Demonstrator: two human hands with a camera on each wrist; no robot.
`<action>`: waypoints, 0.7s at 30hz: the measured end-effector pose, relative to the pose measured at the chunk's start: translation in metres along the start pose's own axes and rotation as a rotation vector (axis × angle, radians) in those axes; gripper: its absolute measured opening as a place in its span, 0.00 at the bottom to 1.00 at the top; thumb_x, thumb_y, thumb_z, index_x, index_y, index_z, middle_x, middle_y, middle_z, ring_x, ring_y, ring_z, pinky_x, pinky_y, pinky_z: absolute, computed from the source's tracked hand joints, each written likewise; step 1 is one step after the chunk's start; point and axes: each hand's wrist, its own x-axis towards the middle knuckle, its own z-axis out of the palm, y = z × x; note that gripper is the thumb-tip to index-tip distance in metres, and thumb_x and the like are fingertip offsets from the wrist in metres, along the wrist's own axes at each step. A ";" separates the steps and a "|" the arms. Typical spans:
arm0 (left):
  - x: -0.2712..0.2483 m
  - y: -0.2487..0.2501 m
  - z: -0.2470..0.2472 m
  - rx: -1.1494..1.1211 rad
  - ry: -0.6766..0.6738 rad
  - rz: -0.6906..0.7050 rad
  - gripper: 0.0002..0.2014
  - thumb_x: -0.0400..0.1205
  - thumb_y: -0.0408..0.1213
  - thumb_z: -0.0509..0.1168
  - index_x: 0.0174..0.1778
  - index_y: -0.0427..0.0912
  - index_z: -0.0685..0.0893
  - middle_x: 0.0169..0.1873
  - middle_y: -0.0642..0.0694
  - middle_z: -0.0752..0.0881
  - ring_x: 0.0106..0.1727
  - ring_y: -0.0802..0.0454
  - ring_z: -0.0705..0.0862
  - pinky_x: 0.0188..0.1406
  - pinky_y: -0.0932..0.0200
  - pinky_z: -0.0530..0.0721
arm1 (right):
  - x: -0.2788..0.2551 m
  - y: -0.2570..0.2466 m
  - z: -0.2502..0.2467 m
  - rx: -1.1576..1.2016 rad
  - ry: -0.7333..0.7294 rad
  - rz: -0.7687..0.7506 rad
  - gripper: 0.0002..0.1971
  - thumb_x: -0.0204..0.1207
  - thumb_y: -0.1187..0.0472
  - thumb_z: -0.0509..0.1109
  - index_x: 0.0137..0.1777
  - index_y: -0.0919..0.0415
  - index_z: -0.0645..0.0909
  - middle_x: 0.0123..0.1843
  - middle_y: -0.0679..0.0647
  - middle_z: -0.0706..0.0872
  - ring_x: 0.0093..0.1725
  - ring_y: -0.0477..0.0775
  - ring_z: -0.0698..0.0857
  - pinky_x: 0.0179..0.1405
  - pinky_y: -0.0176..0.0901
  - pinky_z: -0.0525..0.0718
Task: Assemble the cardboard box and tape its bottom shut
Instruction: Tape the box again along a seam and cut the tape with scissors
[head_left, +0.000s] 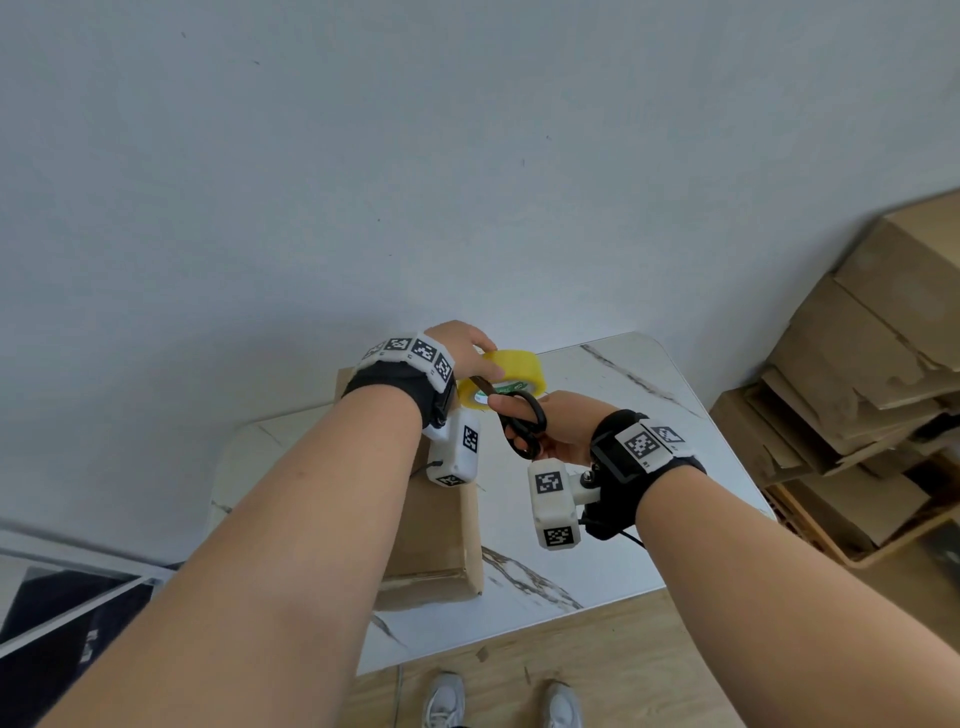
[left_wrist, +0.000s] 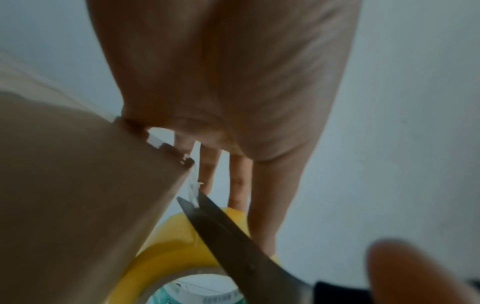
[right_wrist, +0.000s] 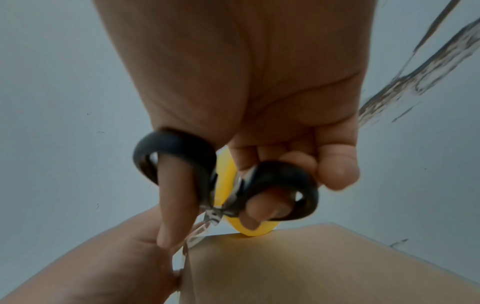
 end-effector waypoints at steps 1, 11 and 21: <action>0.002 -0.001 0.001 0.025 0.026 0.002 0.25 0.74 0.47 0.74 0.68 0.50 0.82 0.72 0.49 0.77 0.70 0.48 0.77 0.60 0.59 0.75 | -0.001 0.000 0.000 0.002 0.000 -0.002 0.18 0.75 0.46 0.74 0.33 0.58 0.77 0.27 0.52 0.79 0.26 0.49 0.76 0.31 0.39 0.69; 0.015 0.016 0.002 0.309 0.032 0.024 0.07 0.67 0.43 0.75 0.34 0.47 0.85 0.35 0.48 0.84 0.36 0.46 0.81 0.36 0.60 0.80 | -0.004 -0.005 0.001 0.013 0.004 -0.002 0.17 0.75 0.47 0.74 0.34 0.58 0.77 0.25 0.50 0.80 0.24 0.47 0.76 0.30 0.37 0.71; 0.015 0.022 0.006 0.366 0.085 0.071 0.20 0.66 0.38 0.71 0.18 0.44 0.65 0.17 0.48 0.65 0.20 0.49 0.65 0.21 0.65 0.63 | -0.005 -0.002 -0.002 0.009 0.045 0.010 0.17 0.72 0.47 0.77 0.33 0.58 0.78 0.24 0.49 0.80 0.25 0.46 0.77 0.31 0.35 0.73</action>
